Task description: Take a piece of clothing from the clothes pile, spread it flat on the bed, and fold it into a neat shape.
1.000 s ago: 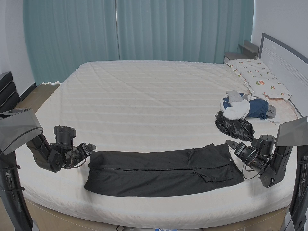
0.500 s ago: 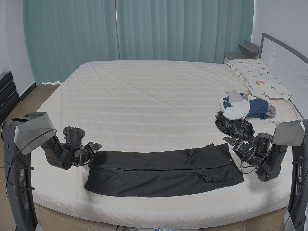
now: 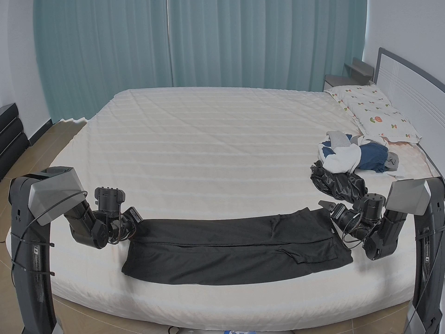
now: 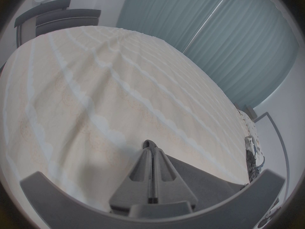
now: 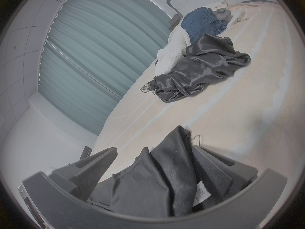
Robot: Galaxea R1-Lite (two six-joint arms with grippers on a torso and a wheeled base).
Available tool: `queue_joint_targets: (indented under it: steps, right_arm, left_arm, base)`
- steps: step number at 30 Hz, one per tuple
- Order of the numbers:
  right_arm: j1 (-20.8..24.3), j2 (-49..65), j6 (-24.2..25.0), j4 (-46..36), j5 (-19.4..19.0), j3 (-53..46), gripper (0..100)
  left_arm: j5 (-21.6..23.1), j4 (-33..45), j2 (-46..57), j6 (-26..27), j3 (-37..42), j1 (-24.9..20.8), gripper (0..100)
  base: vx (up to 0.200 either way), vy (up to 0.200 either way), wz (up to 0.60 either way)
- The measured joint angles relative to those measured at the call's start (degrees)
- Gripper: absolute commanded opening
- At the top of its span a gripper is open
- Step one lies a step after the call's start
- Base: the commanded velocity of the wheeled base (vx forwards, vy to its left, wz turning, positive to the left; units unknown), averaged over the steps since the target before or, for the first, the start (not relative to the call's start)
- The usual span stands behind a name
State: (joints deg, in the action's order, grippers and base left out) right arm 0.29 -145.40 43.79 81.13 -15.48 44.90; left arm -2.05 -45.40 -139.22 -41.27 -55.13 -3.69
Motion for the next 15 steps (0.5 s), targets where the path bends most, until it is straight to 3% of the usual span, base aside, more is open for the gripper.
queue_joint_targets:
  steps: [1,2,8,15]
  right_arm:
    - [-0.1,-0.2,0.0,-0.2,0.1,0.6,100]
    - [-0.1,-0.6,0.0,-0.5,0.2,1.4,0]
    - [0.1,-2.5,0.1,0.0,0.7,3.7,0]
    - [0.0,-4.1,0.2,0.3,4.2,6.4,0]
  left_arm:
    - [-0.2,0.0,0.0,-0.6,0.0,0.0,0]
    - [-0.3,-0.1,0.0,-1.2,0.1,0.0,0]
    - [-0.5,-0.1,-0.1,-1.9,0.3,0.1,0]
    - [-0.5,-0.1,-0.1,-2.0,0.3,0.2,0]
  base:
    - [0.000,0.000,0.00]
    - [0.000,0.000,0.00]
    - [0.000,0.000,0.00]
    - [0.000,0.000,0.00]
